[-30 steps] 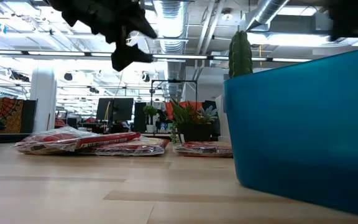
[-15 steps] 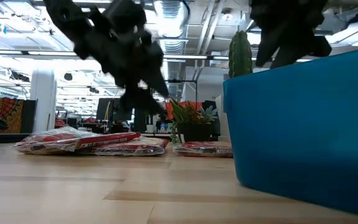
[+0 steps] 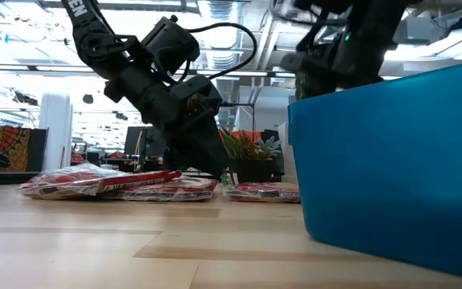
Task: Sort popcorn bags into baskets
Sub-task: Put the popcorn bag into the bin
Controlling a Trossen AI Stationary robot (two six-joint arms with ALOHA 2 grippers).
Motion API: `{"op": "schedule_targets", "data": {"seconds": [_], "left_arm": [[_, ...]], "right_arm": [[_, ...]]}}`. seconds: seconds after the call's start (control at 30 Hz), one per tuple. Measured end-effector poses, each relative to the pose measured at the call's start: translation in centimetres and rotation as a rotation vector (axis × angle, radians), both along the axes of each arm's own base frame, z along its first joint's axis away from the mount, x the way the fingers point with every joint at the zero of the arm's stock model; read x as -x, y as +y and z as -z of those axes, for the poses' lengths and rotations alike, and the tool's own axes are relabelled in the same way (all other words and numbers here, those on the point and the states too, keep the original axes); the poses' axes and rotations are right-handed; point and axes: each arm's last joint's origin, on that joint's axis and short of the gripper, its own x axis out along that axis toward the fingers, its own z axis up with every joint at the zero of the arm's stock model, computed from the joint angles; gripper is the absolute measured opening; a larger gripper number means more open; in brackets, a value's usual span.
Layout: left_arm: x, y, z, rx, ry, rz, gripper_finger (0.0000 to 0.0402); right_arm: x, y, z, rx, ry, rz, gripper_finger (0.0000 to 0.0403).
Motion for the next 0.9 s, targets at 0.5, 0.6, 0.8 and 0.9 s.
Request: {"op": "schedule_targets", "data": {"seconds": [0.5,0.6,0.8,0.9], "left_arm": [[-0.7,0.1,-0.2,-0.057,-0.042,0.010,0.0082],[-0.9,0.1,0.3,-0.056,-0.021,0.023,0.0082],[-2.2,0.1,2.2,-0.029,0.017,0.059,0.0082],[-2.8,0.1,2.6,-0.007,0.015,0.082,0.0082]], "right_arm": [[-0.7,-2.3,4.2,-0.107,-0.094,0.146,0.0240],[-0.6,-2.3,4.5,-0.112,-0.114,0.146,0.0240],[-0.7,-2.7,5.6,-0.144,-0.160,0.152,0.0240],[-1.0,-2.8,6.3,-0.148,-0.158,0.155,0.0240]]}}
